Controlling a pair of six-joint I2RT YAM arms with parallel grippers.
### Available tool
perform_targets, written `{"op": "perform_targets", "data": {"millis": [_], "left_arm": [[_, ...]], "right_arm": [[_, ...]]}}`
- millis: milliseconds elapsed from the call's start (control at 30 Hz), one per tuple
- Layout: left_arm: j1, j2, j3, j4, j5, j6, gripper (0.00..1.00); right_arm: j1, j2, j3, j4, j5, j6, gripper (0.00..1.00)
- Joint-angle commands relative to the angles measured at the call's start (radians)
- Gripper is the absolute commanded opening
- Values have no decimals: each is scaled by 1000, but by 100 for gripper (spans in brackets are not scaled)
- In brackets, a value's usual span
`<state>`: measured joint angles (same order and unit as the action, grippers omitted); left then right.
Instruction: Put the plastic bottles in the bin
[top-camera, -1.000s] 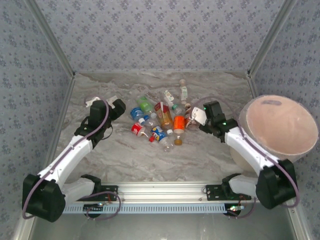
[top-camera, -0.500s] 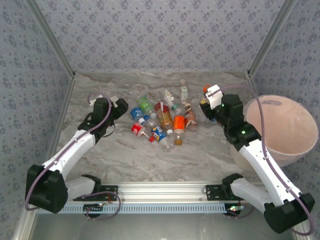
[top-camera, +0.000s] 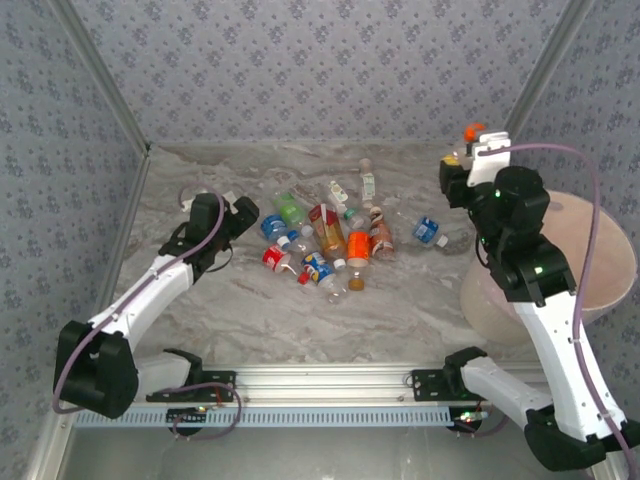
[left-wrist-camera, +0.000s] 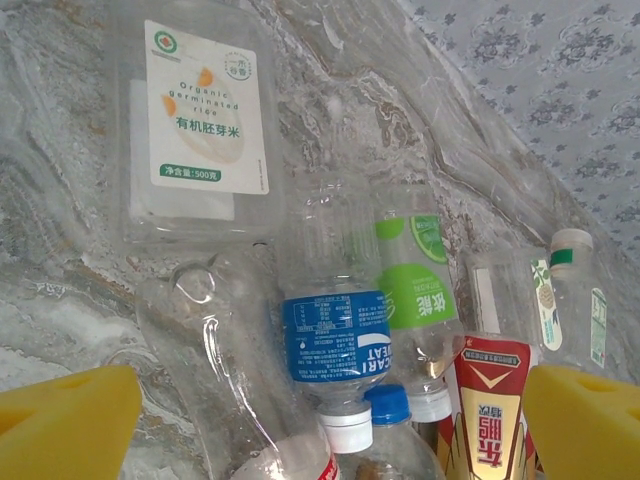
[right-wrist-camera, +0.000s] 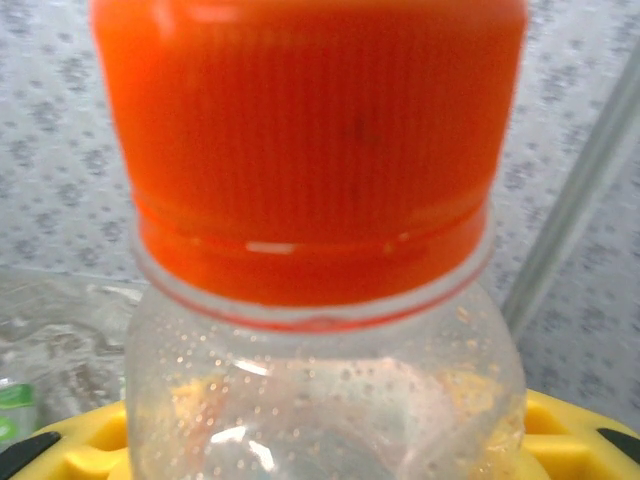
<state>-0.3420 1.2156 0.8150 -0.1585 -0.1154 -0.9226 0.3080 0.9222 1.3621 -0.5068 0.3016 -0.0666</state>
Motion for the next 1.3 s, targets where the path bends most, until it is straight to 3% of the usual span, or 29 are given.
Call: {"op": "perform_targets", "data": {"millis": [0, 233, 433, 567, 900, 1267], "left_arm": [[5, 14, 52, -3, 19, -15, 98], [5, 24, 64, 1, 12, -38, 98], [5, 25, 68, -6, 11, -62, 98], [5, 30, 95, -23, 6, -65, 98], [6, 40, 123, -59, -4, -78, 98], [6, 56, 128, -76, 11, -87, 98]], "right_arm": [[-80, -27, 49, -136, 65, 61, 39], [-352, -43, 101, -266, -43, 138, 38], [-512, -16, 134, -370, 12, 125, 41], [-610, -26, 49, -369, 19, 163, 41], [-771, -85, -285, -101, 95, 196, 41], [-791, -69, -387, 5, 57, 203, 48]]}}
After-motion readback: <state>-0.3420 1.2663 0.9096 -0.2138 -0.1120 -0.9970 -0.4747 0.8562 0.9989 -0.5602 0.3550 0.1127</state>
